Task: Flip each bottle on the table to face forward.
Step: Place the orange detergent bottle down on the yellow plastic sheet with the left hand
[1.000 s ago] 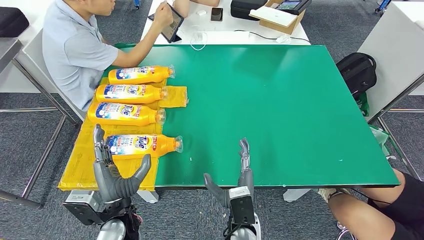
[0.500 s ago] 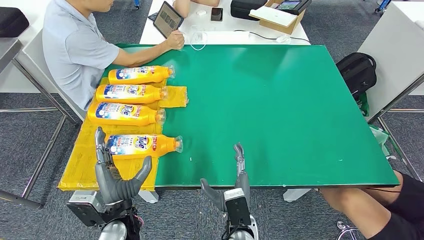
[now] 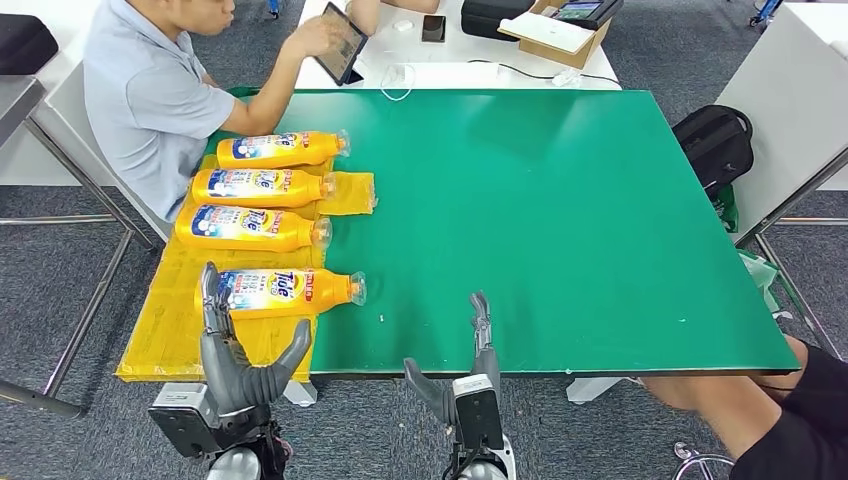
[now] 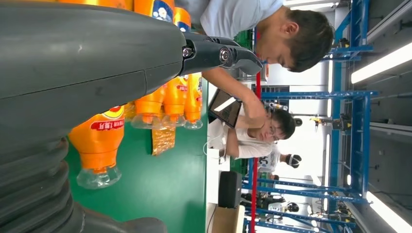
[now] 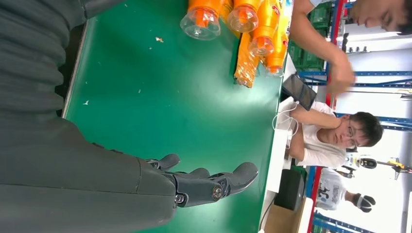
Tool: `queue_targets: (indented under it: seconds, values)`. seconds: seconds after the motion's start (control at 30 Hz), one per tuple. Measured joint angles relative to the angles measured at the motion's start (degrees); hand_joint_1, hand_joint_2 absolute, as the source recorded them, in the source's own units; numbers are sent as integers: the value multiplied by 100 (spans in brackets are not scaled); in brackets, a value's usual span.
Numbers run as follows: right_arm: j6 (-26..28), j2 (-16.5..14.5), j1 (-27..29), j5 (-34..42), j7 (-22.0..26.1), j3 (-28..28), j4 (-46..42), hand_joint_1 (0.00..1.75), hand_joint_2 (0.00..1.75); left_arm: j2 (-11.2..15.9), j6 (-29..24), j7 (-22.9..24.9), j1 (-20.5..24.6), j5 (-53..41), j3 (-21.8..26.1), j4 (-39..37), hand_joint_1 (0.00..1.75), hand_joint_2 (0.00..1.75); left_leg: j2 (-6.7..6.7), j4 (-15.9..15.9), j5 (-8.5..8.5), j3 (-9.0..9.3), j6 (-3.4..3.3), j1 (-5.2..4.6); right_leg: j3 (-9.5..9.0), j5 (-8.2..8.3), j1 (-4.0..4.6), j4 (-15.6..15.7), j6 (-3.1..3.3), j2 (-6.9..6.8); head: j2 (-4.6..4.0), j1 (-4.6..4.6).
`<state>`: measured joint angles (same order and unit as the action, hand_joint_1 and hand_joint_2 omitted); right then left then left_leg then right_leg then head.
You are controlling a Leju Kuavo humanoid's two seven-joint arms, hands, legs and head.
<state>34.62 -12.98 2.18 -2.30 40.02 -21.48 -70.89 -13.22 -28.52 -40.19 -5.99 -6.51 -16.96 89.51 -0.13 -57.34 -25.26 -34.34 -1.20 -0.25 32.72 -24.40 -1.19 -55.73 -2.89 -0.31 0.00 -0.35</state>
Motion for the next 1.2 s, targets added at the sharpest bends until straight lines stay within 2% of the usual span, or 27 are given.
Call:
queue_targets:
  seconds: [0.77,0.93,1.2]
  values:
    - [227,63,-26,-17,2,-142,24,0,175,0,-50,0,55,109,-162,-70,0,175,0,0,0,0,0,0,0,0,0,0,0,0,0,1]
    - [270,113,-16,-88,2,-205,-299,0,175,0,-145,0,258,291,-111,-69,0,175,0,0,1,2,0,0,-1,0,0,-1,0,0,0,0]
    - [129,138,74,-161,2,-149,-600,0,175,-7,-94,1,317,116,40,-63,0,175,1,0,1,1,0,0,-1,0,0,0,0,0,0,-1]
